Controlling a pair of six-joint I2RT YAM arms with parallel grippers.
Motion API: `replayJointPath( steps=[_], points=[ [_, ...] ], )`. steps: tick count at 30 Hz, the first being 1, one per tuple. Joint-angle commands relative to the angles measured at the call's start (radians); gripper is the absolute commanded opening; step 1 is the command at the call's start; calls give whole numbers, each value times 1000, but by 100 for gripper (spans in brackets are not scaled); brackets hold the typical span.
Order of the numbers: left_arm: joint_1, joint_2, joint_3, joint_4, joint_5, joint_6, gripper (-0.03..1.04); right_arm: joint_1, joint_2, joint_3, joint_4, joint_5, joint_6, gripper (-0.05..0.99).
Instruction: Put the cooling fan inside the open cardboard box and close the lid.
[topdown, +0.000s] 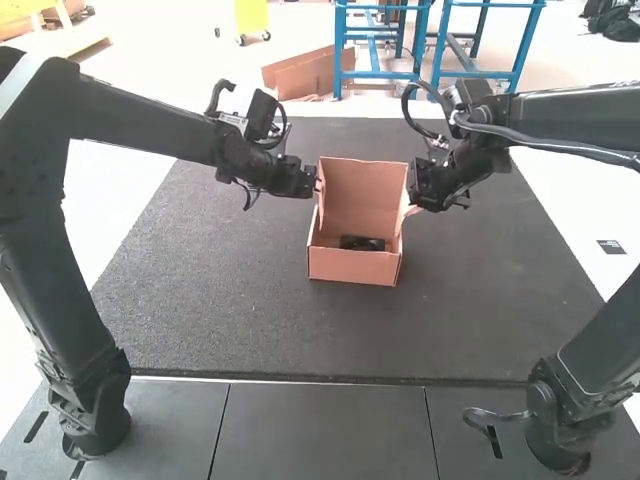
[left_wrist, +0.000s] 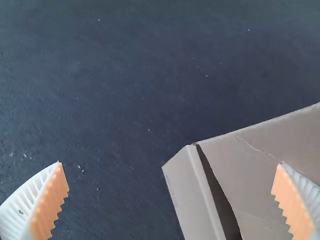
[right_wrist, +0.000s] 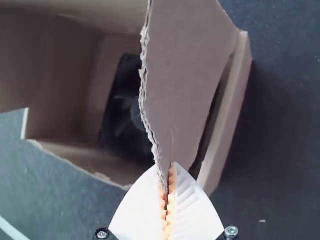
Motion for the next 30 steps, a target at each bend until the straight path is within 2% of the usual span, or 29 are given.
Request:
replayJointPath(
  steps=[1, 10, 20, 21, 26, 27, 28, 30],
  points=[
    [-13, -54, -8, -4, 27, -6, 97, 13, -36, -19, -2, -17, 16, -1],
    [-33, -121, -80, -79, 25, 16, 97, 25, -42, -72, -2, -17, 11, -1],
    [-30, -222, -164, -97, 24, 20, 97, 25, -42, -114, 5, -16, 17, 0],
    [-29, -227, -164, -99, 21, 20, 97, 25, -42, -109, 17, -16, 25, 6],
    [-27, -235, -143, -99, 16, 22, 97, 20, -53, -46, 35, -22, 45, 66],
    [-27, -235, -135, -96, 7, 22, 97, 19, -54, -34, 34, -31, 45, 83],
    [-27, -236, -124, -94, 1, 22, 97, 17, -54, -22, 34, -39, 45, 92],
    [-27, -235, -104, -85, -10, 23, 97, 16, -59, -3, 18, -53, 42, 92]
  ],
)
